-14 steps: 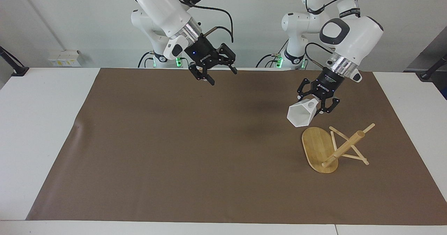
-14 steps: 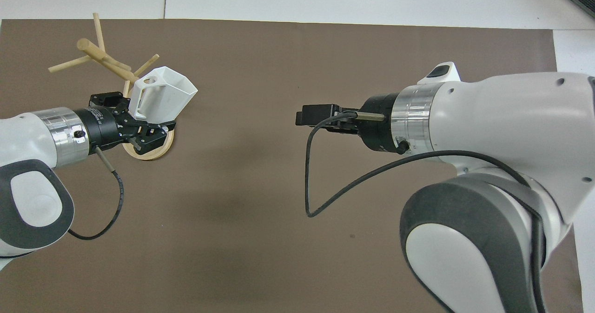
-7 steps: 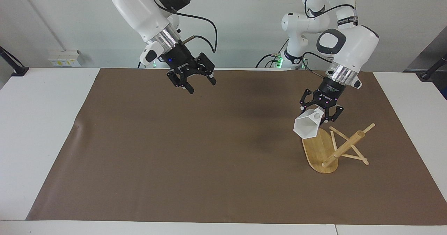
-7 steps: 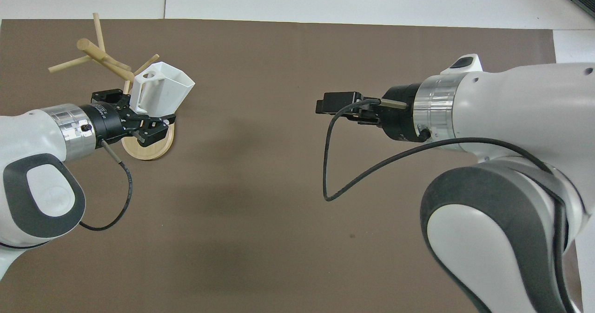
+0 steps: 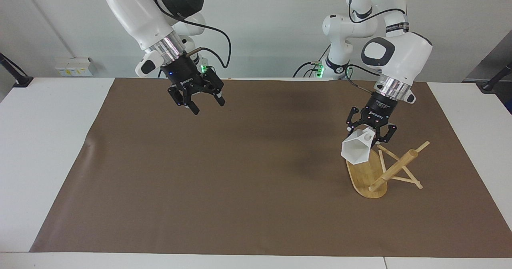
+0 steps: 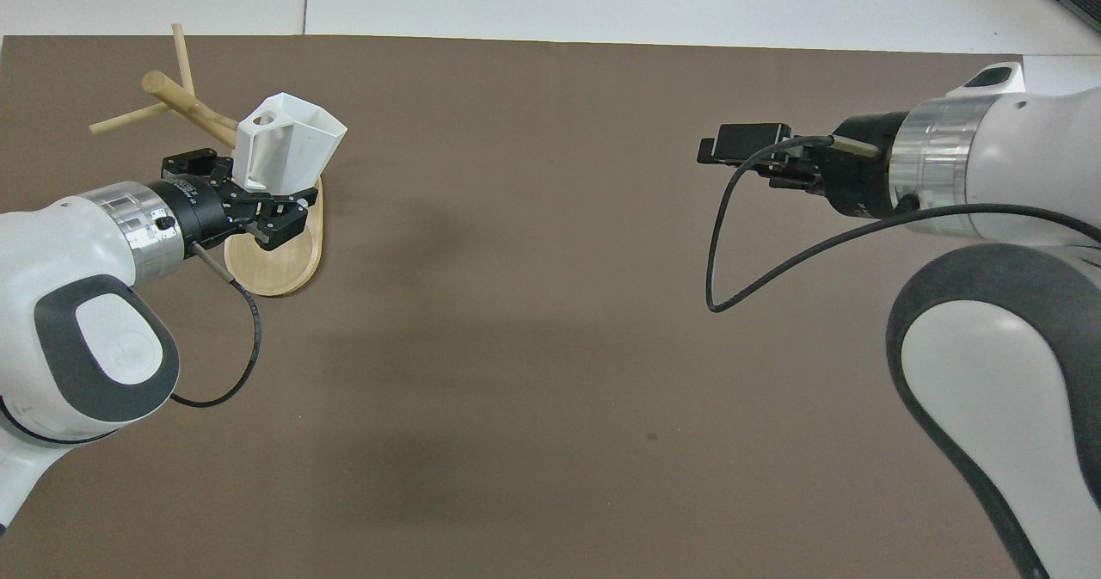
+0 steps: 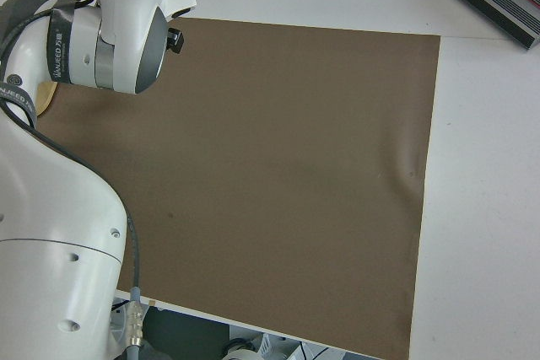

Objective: Hang cup on rack
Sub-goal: 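Move the cup onto a mug tree peg while the right gripper withdraws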

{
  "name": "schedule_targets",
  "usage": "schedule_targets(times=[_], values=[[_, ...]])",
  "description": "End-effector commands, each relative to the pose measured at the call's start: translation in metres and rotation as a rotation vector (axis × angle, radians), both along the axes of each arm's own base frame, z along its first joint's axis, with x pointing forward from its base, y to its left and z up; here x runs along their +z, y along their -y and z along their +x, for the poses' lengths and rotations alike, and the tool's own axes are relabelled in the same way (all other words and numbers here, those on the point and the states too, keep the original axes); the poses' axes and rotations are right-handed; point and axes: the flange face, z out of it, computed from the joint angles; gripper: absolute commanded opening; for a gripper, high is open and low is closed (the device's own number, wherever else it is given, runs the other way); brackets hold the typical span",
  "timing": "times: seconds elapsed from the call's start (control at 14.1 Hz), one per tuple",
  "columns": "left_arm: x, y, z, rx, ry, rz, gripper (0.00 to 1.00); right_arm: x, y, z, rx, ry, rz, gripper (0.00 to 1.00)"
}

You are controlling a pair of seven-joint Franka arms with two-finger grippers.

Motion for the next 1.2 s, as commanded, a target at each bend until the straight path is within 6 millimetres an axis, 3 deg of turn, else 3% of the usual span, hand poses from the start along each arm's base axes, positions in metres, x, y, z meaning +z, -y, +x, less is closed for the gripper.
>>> schedule_targets(times=[0.0, 0.35, 1.13], values=[[0.002, 0.006, 0.01, 0.024, 0.014, -0.003, 0.0, -0.002, 0.016, 0.004, 0.034, 0.041, -0.106, 1.0], [0.001, 0.001, 0.018, 0.058, 0.033, -0.007, 0.0, -0.004, 0.06, 0.01, 0.126, 0.092, -0.204, 1.0], [-0.008, -0.009, 0.022, 0.113, 0.008, -0.029, 0.0, -0.005, 0.117, 0.008, 0.258, 0.084, -0.362, 1.0]])
